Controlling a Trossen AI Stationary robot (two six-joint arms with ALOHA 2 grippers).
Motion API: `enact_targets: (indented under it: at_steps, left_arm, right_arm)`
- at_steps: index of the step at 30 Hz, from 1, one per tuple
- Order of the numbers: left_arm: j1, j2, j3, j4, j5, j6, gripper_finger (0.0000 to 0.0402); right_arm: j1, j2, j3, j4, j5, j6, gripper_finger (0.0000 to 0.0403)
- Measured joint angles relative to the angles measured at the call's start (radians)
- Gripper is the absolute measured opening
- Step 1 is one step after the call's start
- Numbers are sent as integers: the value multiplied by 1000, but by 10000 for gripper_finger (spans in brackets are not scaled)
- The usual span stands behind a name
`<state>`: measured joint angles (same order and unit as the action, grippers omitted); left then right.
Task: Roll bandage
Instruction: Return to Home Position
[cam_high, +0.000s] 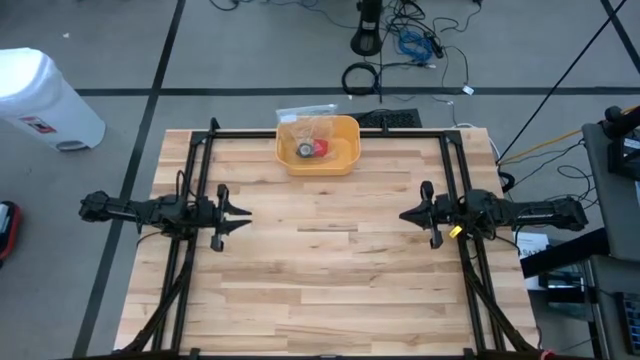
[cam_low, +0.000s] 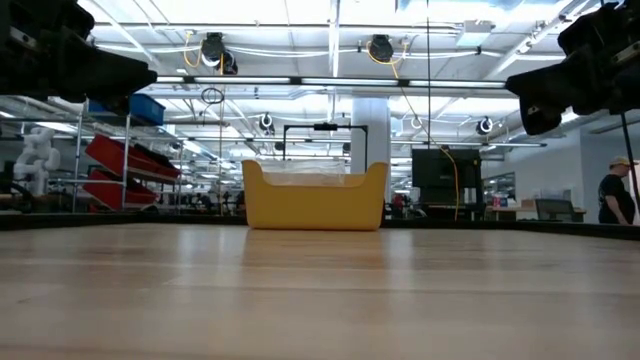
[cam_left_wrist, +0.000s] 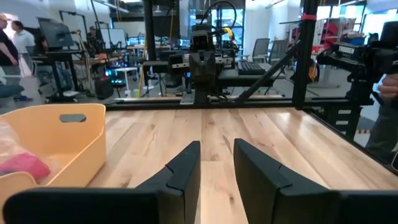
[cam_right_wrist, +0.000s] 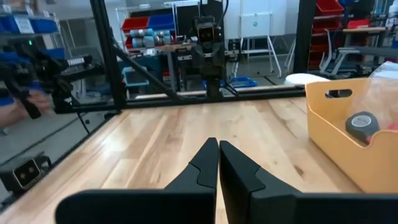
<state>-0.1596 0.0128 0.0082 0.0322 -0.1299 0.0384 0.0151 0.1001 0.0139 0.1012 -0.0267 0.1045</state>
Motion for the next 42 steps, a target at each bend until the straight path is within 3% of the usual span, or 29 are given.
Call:
enact_targets:
  at_steps: [42]
  left_arm:
    - [0, 0, 0, -2, -1, -5, 102]
  right_arm:
    - [0, 0, 0, -5, 1, 7, 0]
